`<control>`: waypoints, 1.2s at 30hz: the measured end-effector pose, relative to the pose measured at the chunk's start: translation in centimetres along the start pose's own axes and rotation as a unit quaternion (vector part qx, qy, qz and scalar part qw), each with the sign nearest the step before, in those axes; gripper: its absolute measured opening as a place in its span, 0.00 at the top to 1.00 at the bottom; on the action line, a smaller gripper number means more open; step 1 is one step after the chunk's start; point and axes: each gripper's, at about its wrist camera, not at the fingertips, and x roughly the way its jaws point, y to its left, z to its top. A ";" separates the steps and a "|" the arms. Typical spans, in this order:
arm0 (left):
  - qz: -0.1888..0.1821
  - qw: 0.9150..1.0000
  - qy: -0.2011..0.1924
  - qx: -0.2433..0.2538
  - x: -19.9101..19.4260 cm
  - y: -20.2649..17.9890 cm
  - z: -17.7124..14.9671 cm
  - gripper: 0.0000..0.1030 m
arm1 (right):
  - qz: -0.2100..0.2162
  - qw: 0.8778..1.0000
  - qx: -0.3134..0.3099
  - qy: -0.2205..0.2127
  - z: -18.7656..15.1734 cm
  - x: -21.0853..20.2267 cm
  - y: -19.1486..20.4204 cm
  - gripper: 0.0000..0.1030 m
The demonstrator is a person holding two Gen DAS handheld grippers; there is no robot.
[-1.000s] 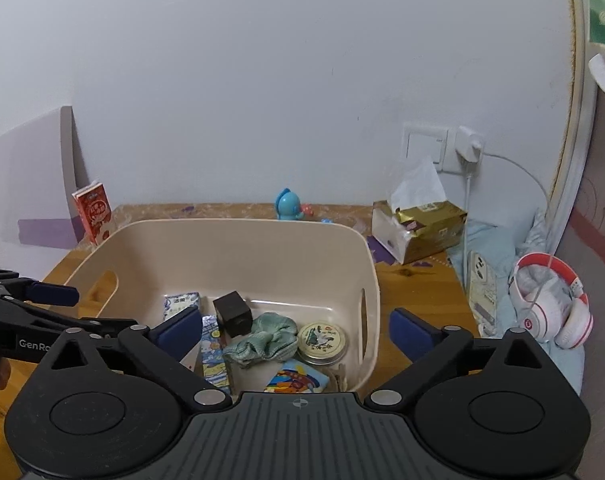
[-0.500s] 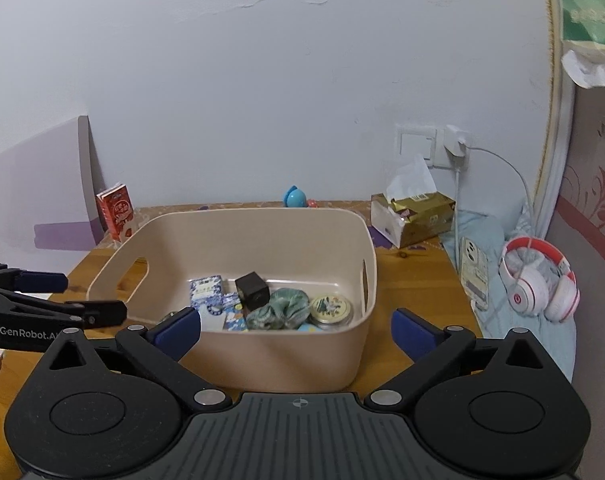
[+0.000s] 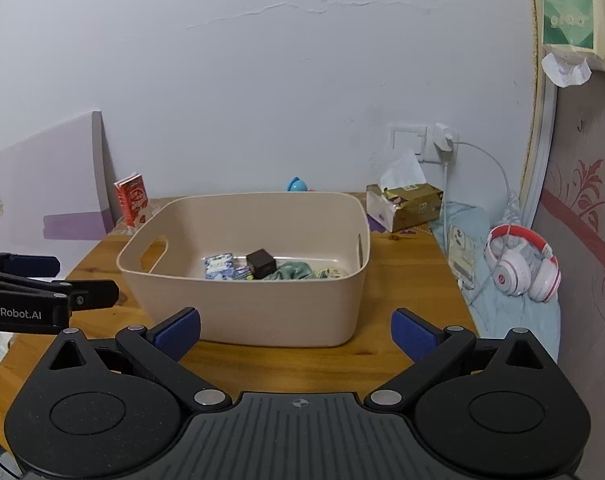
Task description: Organize objects
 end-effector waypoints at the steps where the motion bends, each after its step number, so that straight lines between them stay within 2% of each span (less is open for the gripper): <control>1: -0.001 1.000 0.003 -0.003 -0.2 0.0 -0.3 0.11 | 0.003 1.000 0.002 0.001 -0.2 -0.2 0.0 0.00; 13: 0.006 1.000 0.016 -0.009 -2.3 -0.1 -2.8 0.11 | 0.018 1.000 0.017 0.012 -2.1 -1.8 0.0 0.00; 20: 0.016 1.000 0.000 -0.013 -4.0 0.0 -3.5 0.11 | 0.027 0.999 0.010 0.014 -2.6 -2.1 0.8 0.00; 27: 0.021 0.999 0.006 -0.023 -4.7 0.3 -4.1 0.11 | 0.041 0.999 0.000 0.020 -2.7 -2.0 1.5 0.00; 36: 0.014 0.999 0.006 -0.028 -4.9 0.6 -4.5 0.09 | 0.033 0.999 -0.010 0.024 -3.1 -2.5 2.0 0.00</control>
